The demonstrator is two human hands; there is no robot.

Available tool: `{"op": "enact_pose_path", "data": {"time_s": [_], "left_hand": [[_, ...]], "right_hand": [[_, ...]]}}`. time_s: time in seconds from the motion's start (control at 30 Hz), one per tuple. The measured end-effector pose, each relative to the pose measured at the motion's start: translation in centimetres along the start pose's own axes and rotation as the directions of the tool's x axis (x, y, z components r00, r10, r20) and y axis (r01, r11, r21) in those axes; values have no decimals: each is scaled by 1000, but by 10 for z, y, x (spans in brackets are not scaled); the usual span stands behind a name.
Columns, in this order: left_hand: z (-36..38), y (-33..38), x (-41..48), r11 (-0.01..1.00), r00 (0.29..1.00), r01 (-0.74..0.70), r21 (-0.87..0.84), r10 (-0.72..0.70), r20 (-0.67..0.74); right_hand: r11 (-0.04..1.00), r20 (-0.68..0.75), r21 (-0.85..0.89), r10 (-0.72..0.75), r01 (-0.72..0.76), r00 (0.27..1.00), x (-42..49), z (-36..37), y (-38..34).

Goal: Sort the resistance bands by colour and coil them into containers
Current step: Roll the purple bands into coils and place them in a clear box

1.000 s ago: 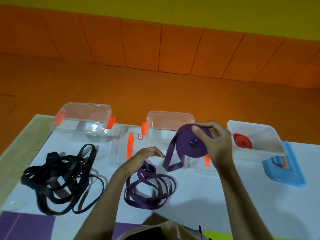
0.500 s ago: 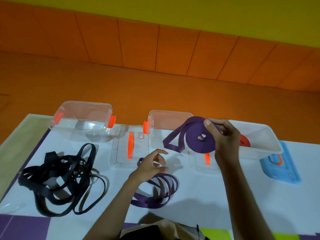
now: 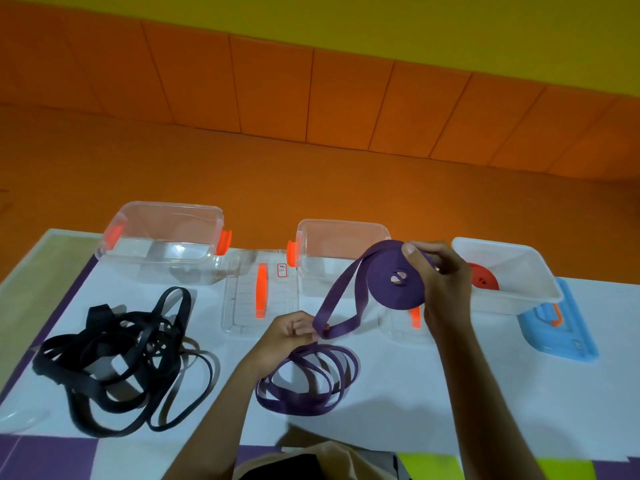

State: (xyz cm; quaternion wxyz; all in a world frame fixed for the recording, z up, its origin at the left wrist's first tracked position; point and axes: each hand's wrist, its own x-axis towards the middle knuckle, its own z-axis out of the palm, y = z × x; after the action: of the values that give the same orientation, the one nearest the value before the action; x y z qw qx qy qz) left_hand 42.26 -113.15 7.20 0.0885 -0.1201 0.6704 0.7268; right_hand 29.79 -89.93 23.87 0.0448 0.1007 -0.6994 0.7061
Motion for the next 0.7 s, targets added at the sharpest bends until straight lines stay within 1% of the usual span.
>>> {"op": "enact_pose_path", "data": {"time_s": [0.1,0.2,0.23,0.3,0.37,0.43,0.5,0.57,0.63,0.7], "left_hand": [[-4,-4,-6,1000,998,-3,9,3,-56],[-2,-3,-6,999,980,-32,-44,23,-195],[-1,-2,-6,999,965,-42,-25,34,-260],[1,-1,-4,999,915,-39,38,51,-400],[2,-1,-4,996,847,-8,88,53,-529],[2,-1,-5,981,789,16,194,107,-605],[0,-4,-6,931,757,70,359,185,-627],[-2,-8,-7,877,760,143,459,199,-618],[-4,-7,-10,857,805,203,474,129,-578],[-8,-4,-15,811,875,261,523,30,-483]], "right_hand": [[1000,-35,-26,-5,4,999,2,-8,5],[994,-30,-103,-30,27,999,0,-15,10],[990,-22,-135,-40,37,999,-3,-16,13],[977,-4,-204,-60,58,998,-9,-17,18],[965,5,-252,-79,78,997,-14,-18,24],[957,16,-274,-91,92,996,-19,-20,27],[932,52,-340,-114,125,992,-24,-20,28],[909,86,-387,-135,158,987,-28,-19,26],[897,122,-401,-152,189,981,-30,-18,24],[885,174,-406,-169,227,970,-33,-15,20]]}}
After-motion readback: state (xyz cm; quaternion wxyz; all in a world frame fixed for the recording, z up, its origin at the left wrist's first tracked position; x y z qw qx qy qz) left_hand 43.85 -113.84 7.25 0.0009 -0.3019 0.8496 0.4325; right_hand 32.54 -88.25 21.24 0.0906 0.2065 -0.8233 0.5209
